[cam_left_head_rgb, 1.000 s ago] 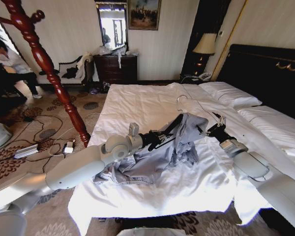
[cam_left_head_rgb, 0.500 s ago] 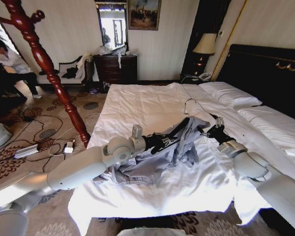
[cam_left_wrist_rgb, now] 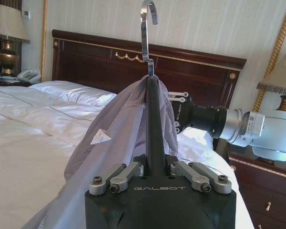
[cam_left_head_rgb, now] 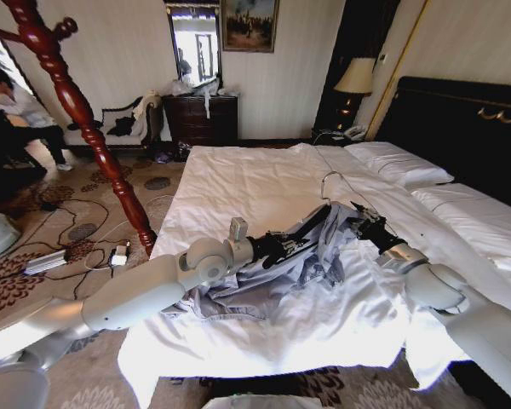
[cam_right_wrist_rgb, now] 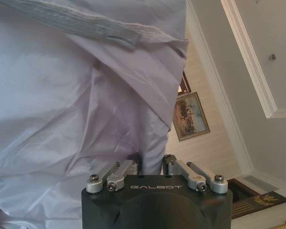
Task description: Pick up the clothes from the bed and hang them on the clothes hanger.
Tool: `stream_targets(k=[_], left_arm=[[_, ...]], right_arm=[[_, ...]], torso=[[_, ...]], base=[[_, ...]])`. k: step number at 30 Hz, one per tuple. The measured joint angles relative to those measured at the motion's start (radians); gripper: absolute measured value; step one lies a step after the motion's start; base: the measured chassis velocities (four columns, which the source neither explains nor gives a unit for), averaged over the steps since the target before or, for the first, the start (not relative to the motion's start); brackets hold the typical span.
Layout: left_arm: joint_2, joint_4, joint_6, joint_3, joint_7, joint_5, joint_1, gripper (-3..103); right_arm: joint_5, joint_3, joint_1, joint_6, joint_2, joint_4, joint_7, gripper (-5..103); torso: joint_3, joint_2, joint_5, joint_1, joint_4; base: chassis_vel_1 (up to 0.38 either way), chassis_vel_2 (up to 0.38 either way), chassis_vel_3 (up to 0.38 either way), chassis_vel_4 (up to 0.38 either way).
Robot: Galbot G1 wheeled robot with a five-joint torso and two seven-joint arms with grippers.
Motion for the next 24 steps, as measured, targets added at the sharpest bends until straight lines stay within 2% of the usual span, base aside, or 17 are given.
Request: stream_targets(k=[2,7,13,14,17,18,21,24], left_arm=[[0.0,0.003,0.0,-0.002,0.001,0.0,0.001,18],[0.006,0.002,0.004,-0.008,-0.001,-0.002,0.002,18],[0.013,-0.011,0.027,-0.025,-0.041,-0.009,0.009,16],[0.018,-0.013,0.03,-0.032,-0.049,-0.01,0.011,22],[0.032,-0.025,0.036,-0.039,-0.054,-0.015,0.013,26],[0.053,-0.04,0.039,-0.042,-0.061,-0.016,0.016,38],[0.089,-0.064,0.042,-0.054,-0.064,-0.016,0.028,43],[0.15,-0.093,0.043,-0.083,-0.066,-0.018,0.051,59]], right_arm=[[-0.001,0.004,-0.005,0.002,0.0,0.001,0.0,19],[-0.007,0.005,-0.01,0.002,0.004,0.007,0.002,19],[-0.003,0.005,-0.013,0.003,0.007,0.007,0.005,19],[-0.001,0.005,-0.014,0.003,0.008,0.007,0.006,19],[-0.001,0.005,-0.014,0.001,0.011,0.005,0.009,18],[-0.001,0.004,-0.013,0.001,0.015,0.002,0.017,18],[-0.001,0.001,-0.012,0.001,0.021,-0.001,0.021,18],[-0.003,-0.001,-0.016,0.001,0.029,-0.002,0.022,18]], torso=[[0.0,0.0,0.0,0.0,0.0],[0.0,0.0,0.0,0.0,0.0],[0.0,0.0,0.0,0.0,-0.0001],[0.0,0.0,-0.0001,0.0,0.0],[0.0,0.0,-0.0001,0.0,-0.0001],[0.0,0.0,-0.0002,0.0,-0.0001],[0.0,0.0,0.0,0.0,0.0],[0.0,0.0,-0.0002,0.0,0.0002]], base=[[0.0,0.0,0.0,0.0],[0.0,0.0,0.0,0.0],[0.0,0.0,0.0,0.0],[0.0,0.0,0.0,0.0],[0.0,0.0,0.0,0.0],[0.0,0.0,0.0,0.0],[0.0,0.0,0.0,0.0],[0.0,0.0,0.0,0.0]])
